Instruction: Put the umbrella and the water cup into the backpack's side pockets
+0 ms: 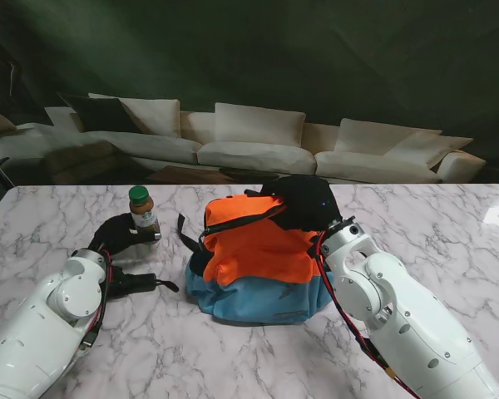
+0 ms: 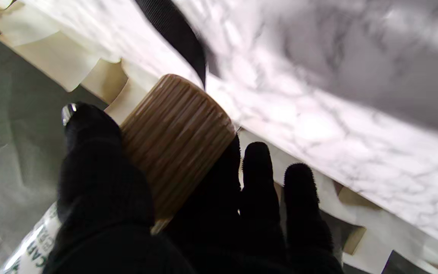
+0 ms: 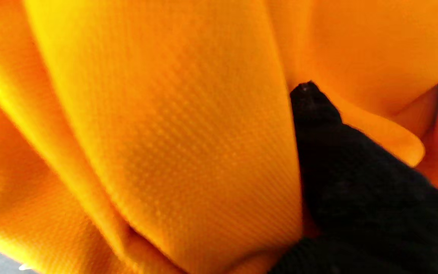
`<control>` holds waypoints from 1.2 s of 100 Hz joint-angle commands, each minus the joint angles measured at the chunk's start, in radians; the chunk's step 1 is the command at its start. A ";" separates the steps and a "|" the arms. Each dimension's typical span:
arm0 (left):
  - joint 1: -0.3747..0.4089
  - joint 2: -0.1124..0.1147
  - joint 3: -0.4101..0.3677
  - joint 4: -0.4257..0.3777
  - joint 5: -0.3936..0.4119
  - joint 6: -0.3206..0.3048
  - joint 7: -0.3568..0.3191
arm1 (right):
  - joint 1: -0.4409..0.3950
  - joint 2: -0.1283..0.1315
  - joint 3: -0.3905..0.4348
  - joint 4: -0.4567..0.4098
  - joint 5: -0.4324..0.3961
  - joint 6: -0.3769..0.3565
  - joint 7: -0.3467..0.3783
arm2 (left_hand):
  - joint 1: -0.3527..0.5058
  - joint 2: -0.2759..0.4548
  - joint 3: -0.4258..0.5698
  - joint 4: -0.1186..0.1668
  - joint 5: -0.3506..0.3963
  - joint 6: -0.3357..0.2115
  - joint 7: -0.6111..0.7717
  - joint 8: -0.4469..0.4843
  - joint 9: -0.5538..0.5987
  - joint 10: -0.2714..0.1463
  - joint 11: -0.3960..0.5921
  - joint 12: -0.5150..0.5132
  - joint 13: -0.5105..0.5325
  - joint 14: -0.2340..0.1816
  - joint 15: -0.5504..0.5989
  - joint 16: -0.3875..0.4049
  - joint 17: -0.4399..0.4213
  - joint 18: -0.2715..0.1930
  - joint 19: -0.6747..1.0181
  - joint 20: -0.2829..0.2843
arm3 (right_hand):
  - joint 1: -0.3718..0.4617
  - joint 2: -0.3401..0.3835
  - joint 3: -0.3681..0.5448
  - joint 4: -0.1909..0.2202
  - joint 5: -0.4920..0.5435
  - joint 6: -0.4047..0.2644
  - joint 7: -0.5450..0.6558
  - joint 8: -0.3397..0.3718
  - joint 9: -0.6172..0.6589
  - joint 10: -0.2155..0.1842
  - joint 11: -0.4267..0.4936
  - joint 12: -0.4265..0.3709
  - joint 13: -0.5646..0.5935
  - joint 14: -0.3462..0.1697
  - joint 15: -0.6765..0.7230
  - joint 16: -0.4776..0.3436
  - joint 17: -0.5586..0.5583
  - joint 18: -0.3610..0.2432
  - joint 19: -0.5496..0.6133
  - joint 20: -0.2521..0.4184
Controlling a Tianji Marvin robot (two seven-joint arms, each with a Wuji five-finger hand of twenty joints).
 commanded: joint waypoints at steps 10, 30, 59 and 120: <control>0.032 0.007 -0.049 -0.082 0.002 -0.054 -0.005 | -0.009 0.000 -0.003 0.010 -0.001 0.005 0.008 | 0.244 0.130 0.178 0.071 0.124 -0.157 0.159 0.009 0.090 -0.087 0.048 0.025 0.027 -0.005 0.026 0.010 0.010 0.005 0.043 0.022 | 0.146 0.152 0.112 0.057 0.069 -0.144 0.133 0.065 -0.003 -0.030 0.006 -0.003 0.038 -0.052 -0.001 0.009 -0.003 -0.006 -0.004 -0.003; 0.092 0.014 -0.103 -0.176 -0.007 -0.095 -0.048 | 0.001 0.000 -0.009 0.020 0.000 0.012 0.012 | 0.245 0.127 0.178 0.072 0.127 -0.136 0.160 0.001 0.100 -0.073 0.055 0.022 0.042 0.006 0.037 0.014 0.047 0.016 0.088 0.041 | 0.146 0.152 0.111 0.058 0.068 -0.144 0.132 0.065 -0.003 -0.029 0.006 -0.003 0.039 -0.053 0.000 0.009 -0.003 -0.006 -0.004 -0.003; 0.189 0.027 -0.143 -0.304 -0.043 -0.123 -0.136 | 0.018 0.001 -0.011 0.033 -0.004 0.023 0.017 | 0.255 0.120 0.178 0.072 0.149 -0.087 0.150 0.003 0.127 0.023 0.128 -0.033 0.134 0.081 0.121 0.086 0.113 0.050 0.248 0.108 | 0.145 0.153 0.111 0.057 0.067 -0.147 0.131 0.066 -0.004 -0.031 0.006 -0.003 0.039 -0.053 0.002 0.010 -0.001 -0.009 -0.005 -0.004; 0.237 0.045 -0.081 -0.423 -0.133 -0.082 -0.280 | 0.025 -0.001 -0.002 0.043 -0.001 0.033 0.011 | 0.265 0.112 0.179 0.074 0.166 -0.052 0.152 0.023 0.137 0.035 0.160 -0.025 0.177 0.128 0.182 0.189 0.135 0.070 0.311 0.152 | 0.145 0.155 0.109 0.058 0.067 -0.151 0.131 0.070 -0.004 -0.034 0.008 -0.001 0.038 -0.053 0.000 0.010 -0.010 -0.011 -0.001 -0.001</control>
